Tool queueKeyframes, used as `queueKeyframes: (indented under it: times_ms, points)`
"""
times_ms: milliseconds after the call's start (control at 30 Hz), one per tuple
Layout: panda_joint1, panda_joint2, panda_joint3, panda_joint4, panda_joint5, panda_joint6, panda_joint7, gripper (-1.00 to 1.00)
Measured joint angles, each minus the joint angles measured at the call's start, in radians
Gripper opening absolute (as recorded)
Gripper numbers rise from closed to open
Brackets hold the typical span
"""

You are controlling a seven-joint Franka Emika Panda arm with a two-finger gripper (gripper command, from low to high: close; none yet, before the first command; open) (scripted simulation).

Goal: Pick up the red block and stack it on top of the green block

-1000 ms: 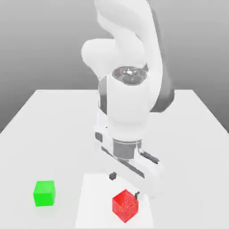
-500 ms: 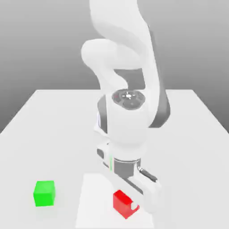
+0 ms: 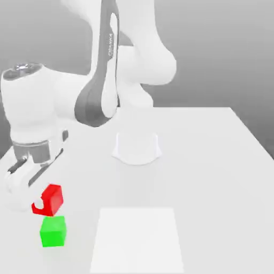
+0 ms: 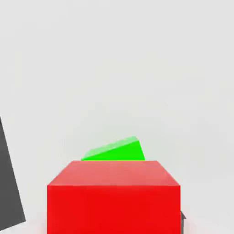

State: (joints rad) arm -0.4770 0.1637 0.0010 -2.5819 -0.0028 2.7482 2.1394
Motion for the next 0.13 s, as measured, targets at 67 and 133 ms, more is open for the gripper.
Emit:
queueKeyframes:
  times_ms: [67, 133]
  points:
    - [0.0, 0.053, 0.001, 0.002, 0.001, 0.05, 0.0, 1.0]
    - [0.0, 0.053, 0.001, 0.002, 0.001, 0.05, 0.0, 1.0]
